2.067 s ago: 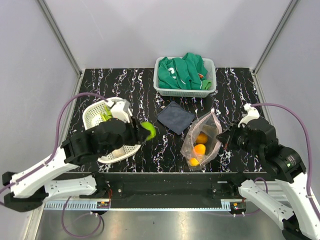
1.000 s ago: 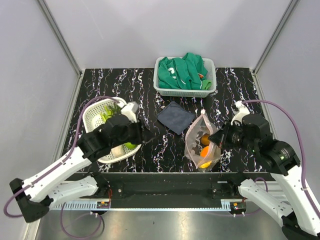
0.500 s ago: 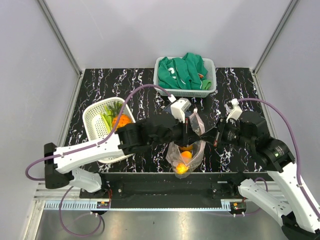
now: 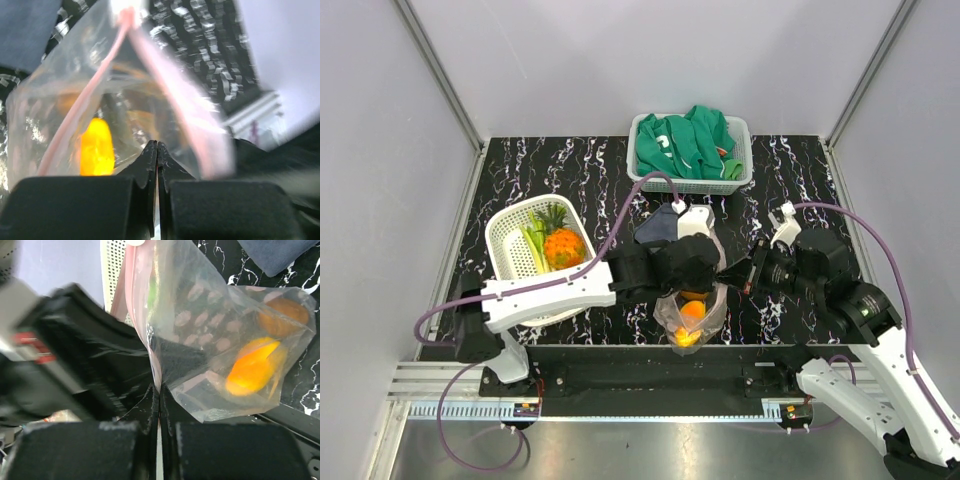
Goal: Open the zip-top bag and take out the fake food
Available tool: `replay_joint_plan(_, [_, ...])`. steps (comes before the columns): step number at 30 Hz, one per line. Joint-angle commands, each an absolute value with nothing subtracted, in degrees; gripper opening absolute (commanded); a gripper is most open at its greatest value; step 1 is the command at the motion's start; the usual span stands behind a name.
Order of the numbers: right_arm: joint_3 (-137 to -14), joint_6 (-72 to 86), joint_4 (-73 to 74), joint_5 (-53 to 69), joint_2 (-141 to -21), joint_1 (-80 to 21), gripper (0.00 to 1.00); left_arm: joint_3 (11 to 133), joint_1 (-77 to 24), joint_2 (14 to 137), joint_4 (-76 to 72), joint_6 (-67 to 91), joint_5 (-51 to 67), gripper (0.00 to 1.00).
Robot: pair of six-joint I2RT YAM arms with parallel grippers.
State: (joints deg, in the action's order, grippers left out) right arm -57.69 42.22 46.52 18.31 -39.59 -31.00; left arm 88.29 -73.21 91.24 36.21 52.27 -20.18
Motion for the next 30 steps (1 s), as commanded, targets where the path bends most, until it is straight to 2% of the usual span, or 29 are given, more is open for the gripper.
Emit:
replay_joint_plan(1, [-56.95,45.70,42.28,19.08,-38.24,-31.29,0.00,90.53,-73.83,92.72,40.25,58.61,-27.94,0.00])
replay_joint_plan(10, [-54.76,47.11,41.92,19.25,-36.56,-31.29,0.00,84.83,-76.11,93.52,37.80,58.46,-35.16,0.00])
replay_joint_plan(20, [-51.59,48.34,42.10,19.51,-34.02,-31.29,0.00,78.67,-76.03,97.64,28.75,55.37,-26.73,0.00])
replay_joint_plan(27, [-49.49,48.60,43.86,18.81,-31.73,-31.29,0.00,77.61,-75.50,102.21,27.77,54.49,-22.24,0.02])
replay_joint_plan(30, [-49.39,48.60,45.00,18.46,-30.76,-31.20,0.00,75.95,-75.32,103.00,27.42,54.49,-21.97,0.09])
